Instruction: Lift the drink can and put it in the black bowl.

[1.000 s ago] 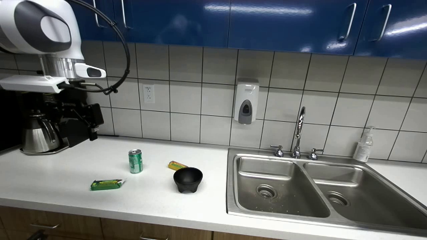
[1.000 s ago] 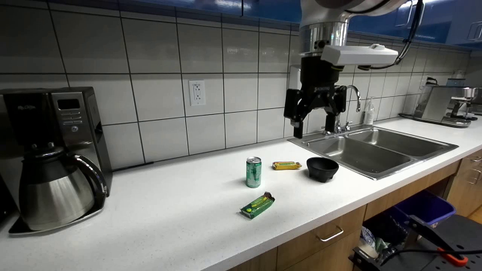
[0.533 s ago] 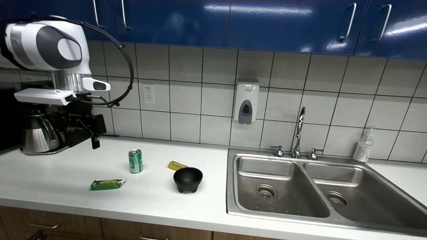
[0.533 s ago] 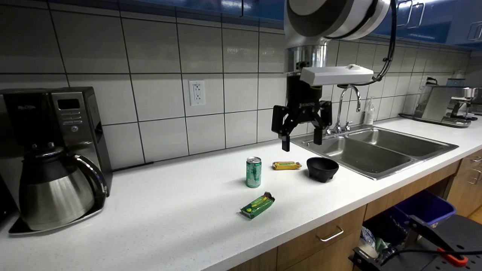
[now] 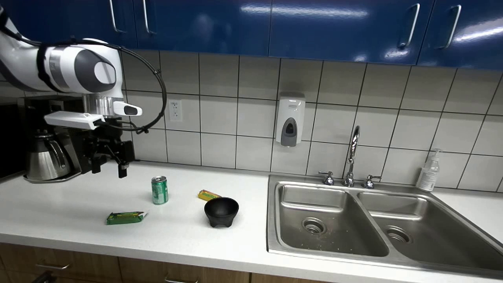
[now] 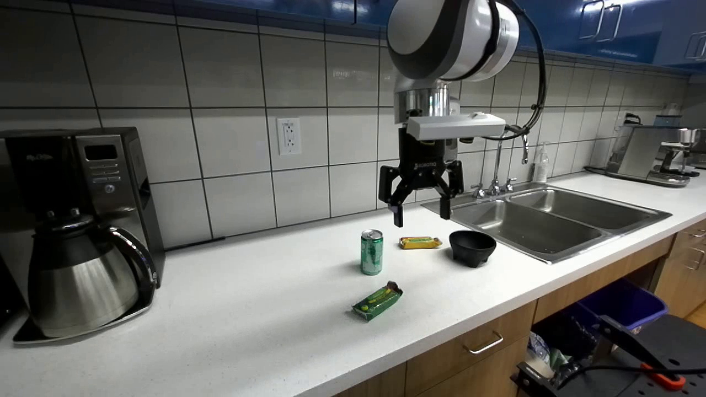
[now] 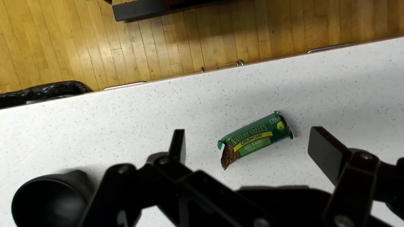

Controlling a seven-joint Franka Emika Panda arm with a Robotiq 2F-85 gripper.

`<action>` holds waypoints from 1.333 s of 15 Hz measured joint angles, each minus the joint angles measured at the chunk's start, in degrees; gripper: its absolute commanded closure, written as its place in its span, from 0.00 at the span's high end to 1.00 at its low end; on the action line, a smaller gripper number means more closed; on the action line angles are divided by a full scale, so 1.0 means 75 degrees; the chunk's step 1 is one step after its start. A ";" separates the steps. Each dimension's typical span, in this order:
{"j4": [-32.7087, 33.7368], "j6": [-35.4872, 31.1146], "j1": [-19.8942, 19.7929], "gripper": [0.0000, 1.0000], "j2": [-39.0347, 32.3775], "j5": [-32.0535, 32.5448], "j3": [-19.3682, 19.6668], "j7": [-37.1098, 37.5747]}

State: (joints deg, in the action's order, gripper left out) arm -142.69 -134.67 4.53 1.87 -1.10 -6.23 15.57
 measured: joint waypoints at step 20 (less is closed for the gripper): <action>0.1138 0.0526 0.0193 1.00 -0.1324 0.0035 0.0316 0.0109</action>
State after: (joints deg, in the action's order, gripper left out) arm -134.16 -130.73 5.97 -8.06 -0.83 -3.86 16.39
